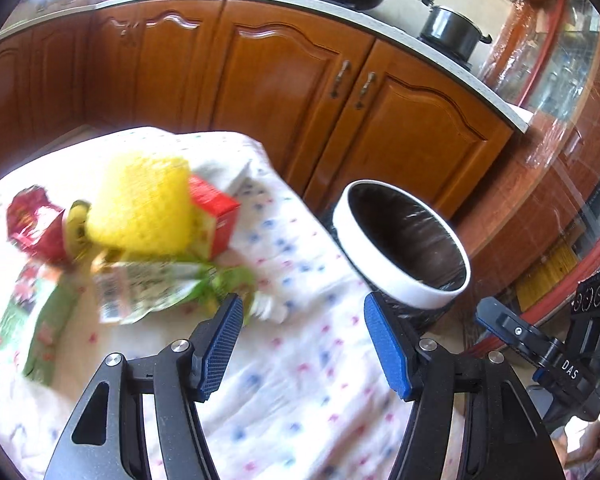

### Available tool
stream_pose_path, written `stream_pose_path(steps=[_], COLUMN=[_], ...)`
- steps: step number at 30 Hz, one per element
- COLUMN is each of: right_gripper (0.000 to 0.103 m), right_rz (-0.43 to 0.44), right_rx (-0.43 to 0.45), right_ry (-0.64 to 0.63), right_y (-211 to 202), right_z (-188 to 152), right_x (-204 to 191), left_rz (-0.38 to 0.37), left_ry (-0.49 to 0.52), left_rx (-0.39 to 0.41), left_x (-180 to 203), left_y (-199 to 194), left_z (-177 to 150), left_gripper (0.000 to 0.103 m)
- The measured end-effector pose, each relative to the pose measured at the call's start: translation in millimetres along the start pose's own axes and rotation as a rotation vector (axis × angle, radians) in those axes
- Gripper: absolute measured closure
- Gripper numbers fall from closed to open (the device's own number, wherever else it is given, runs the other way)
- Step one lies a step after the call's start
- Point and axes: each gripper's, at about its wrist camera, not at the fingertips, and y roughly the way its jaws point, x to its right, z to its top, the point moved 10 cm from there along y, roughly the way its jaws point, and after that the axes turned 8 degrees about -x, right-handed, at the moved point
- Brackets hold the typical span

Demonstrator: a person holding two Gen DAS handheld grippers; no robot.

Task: Collect trash
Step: 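Move both open tools back toward the remaining trash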

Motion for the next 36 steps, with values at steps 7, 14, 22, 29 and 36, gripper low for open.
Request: stream_pose_path(steps=[7, 14, 22, 29, 36], right_gripper=[0.017, 0.017, 0.017, 0.017, 0.017], right_rz=[0.041, 0.077, 0.105, 0.130, 0.156], right_rx=[-0.033, -0.072, -0.103, -0.131, -0.141], right_ry=[-0.018, -0.076, -0.138, -0.200, -0.256], right_y=[6, 14, 27, 42, 55], right_z=[-27, -48, -64, -66, -57], right_x=[-30, -67, -100, -130, -158], left_rz=[0.047, 0.081, 0.111, 0.140, 0.182], left_ry=[-0.052, -0.104, -0.123, -0.151, -0.140], left_rx=[0.020, 0.019, 0.036, 0.046, 0.059], left_x=[-41, -71, -92, -115, -133], left_y=[-43, -67, -89, -105, -112], left_z=[-26, -42, -51, -53, -41], left_gripper=[0.041, 0.041, 0.041, 0.041, 0.032])
